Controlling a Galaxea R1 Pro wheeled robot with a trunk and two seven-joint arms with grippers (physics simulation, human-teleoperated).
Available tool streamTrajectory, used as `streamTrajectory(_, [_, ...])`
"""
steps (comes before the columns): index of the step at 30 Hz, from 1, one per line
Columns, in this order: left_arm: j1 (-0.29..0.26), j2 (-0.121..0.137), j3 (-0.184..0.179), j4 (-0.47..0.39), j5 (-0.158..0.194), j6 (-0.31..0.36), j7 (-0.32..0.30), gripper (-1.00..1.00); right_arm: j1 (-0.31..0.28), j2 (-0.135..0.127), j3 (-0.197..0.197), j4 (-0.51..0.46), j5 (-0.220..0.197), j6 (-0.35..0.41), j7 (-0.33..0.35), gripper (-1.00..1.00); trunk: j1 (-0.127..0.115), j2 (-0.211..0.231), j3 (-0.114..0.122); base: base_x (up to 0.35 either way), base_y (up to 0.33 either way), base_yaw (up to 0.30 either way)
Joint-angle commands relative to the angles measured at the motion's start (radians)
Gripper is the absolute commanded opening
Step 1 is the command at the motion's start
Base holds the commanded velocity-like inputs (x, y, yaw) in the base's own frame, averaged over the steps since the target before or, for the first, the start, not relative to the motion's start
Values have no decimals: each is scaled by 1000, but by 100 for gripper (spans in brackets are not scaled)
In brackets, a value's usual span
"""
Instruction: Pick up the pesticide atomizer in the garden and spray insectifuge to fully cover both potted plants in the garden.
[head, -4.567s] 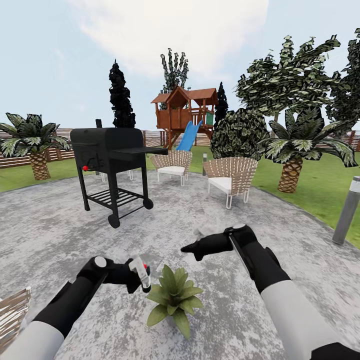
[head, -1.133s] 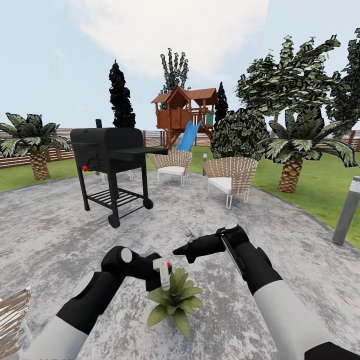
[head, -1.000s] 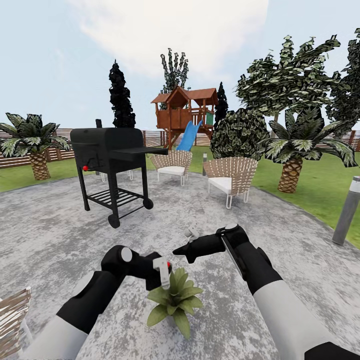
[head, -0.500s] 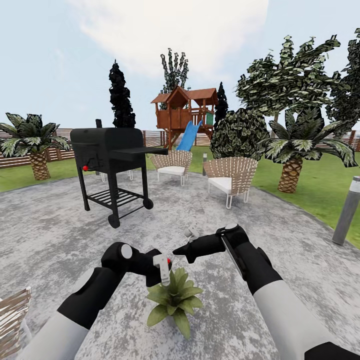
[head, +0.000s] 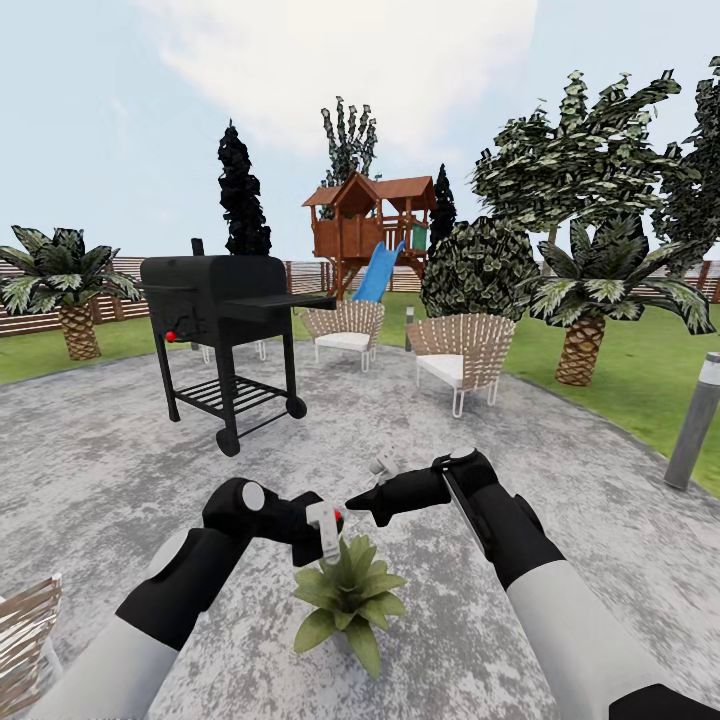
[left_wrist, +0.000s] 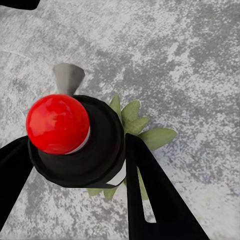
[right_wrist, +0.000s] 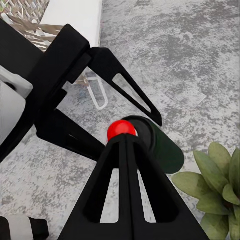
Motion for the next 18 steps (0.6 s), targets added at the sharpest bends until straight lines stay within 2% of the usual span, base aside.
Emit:
streamTrajectory(1, [-1,1,-2,-2,-2,11,-4,-100,-1,1,-1,-1,8,6,7,-100,0,-1,-1,0,0,0])
streamTrajectory(12, [-1,-2,-2,-2,-1,12,-4,-100,-1,1,-1,-1,8,6,7,-100,0,-1,-1,0,0,0])
streamTrajectory(18, [-1,-18,-2,-2,-2,12,-4,-100,-1,1,-2,-1,8,6,7,-100,0,-1,-1,0,0,0])
